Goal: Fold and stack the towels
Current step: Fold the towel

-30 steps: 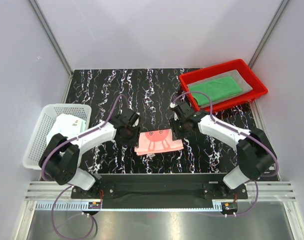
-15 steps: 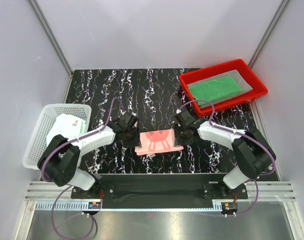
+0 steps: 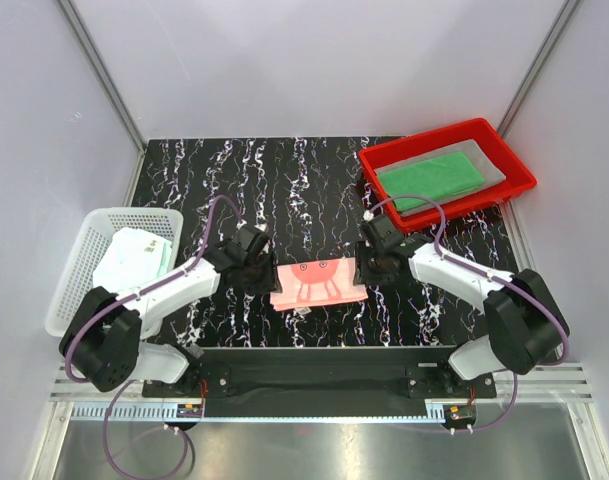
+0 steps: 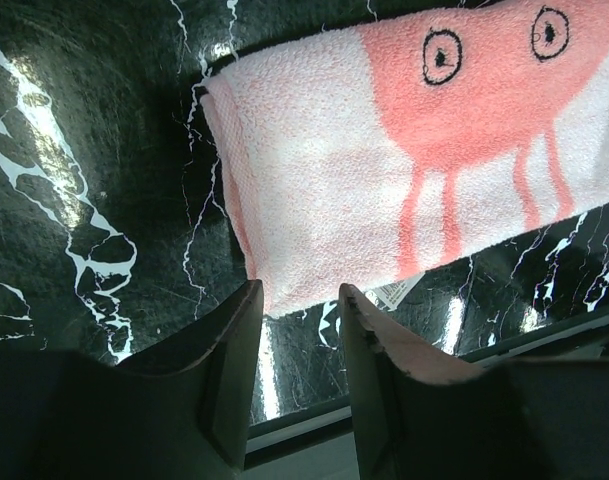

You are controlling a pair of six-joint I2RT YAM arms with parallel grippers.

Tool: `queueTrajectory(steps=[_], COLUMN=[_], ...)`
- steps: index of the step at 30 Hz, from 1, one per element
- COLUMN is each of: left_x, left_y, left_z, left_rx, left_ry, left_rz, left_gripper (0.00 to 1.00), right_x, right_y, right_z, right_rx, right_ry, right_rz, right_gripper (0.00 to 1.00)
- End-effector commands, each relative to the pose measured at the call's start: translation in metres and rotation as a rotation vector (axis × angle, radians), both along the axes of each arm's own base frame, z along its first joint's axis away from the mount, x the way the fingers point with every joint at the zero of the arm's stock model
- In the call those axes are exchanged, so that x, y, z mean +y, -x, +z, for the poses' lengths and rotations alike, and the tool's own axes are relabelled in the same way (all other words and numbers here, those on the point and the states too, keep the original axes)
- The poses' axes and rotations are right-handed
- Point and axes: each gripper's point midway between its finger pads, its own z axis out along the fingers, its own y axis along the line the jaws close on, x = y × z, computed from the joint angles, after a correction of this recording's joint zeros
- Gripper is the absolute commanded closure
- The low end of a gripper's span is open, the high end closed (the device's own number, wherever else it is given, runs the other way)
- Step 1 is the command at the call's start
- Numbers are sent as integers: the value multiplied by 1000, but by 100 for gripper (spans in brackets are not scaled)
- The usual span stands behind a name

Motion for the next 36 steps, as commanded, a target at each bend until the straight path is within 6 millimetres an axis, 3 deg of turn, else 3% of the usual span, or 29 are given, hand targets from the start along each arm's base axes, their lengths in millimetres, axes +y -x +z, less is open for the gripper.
queueTrajectory(steps=[1, 11, 14, 15, 20, 26, 31, 33, 36], left_x=[-3, -13, -15, -16, -16, -14, -16, -17, -22], left_y=[-2, 7, 6, 6, 5, 4, 2, 8, 22], left_z=[6, -13, -12, -11, -3, 8, 36, 44, 41], left_rx=[-24, 33, 31, 30, 29, 35, 5, 4, 15], left_ry=[31, 85, 97, 98, 100, 73, 94, 113, 154], left_rz=[18, 4, 3, 0, 2, -4, 1, 1, -7], left_gripper=[60, 68, 73, 78, 98, 100, 100, 100, 100], right_x=[-5, -4, -4, -3, -2, -3, -9, -15, -21], right_y=[-2, 0, 0, 0, -2, -4, -7, -6, 4], right_z=[4, -18, -19, -17, -11, 5, 29, 38, 34], right_rx=[-14, 25, 19, 13, 3, -14, -48, -63, -55], right_ry=[-32, -63, -69, -71, -75, -69, -49, -35, -33], right_rz=[-27, -24, -18, -15, -11, 5, 9, 7, 5], right_gripper=[55, 63, 74, 81, 100, 100, 100, 100, 100])
